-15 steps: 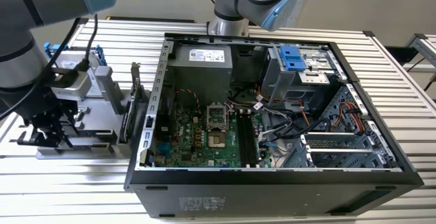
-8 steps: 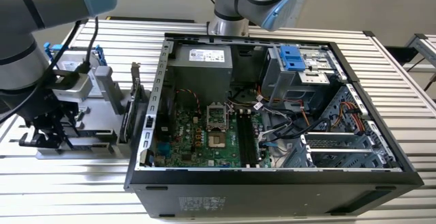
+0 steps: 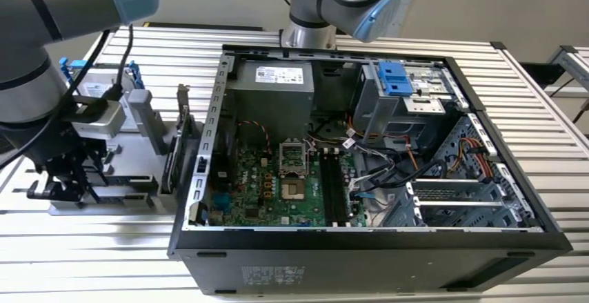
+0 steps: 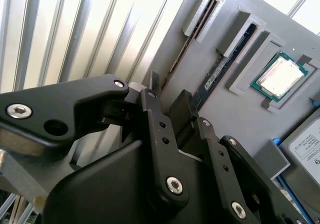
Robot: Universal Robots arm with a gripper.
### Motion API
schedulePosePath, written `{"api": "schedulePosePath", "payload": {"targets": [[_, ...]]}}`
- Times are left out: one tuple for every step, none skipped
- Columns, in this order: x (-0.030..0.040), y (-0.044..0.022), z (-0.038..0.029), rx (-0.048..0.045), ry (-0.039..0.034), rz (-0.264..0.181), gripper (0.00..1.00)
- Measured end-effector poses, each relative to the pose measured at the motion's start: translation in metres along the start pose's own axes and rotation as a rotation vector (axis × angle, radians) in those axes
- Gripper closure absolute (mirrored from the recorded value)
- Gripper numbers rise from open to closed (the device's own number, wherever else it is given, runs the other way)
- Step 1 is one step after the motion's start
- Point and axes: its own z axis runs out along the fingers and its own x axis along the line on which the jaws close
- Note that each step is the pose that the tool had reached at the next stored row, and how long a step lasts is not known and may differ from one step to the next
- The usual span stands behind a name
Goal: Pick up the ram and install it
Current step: 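Pick up the ram and move it above insertion slot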
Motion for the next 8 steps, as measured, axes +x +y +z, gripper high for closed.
{"api": "schedulePosePath", "payload": {"targets": [[0.0000,0.0000,0.0002,0.0001,-0.0001,0.000,0.00],[0.0001,0.0000,0.0005,0.0002,-0.0002,0.000,0.00],[0.0001,0.0000,0.0011,0.0001,-0.0001,0.000,0.00],[0.0002,0.0000,0.0019,0.0000,0.0000,0.000,0.00],[0.0002,0.0000,0.0025,0.0001,-0.0001,-0.001,0.00],[0.0002,0.0000,0.0034,0.0000,-0.0001,-0.002,0.00],[0.0003,0.0000,0.0043,0.0000,0.0000,-0.004,0.00],[0.0003,0.0000,0.0051,-0.0001,-0.0001,-0.005,0.00]]}}
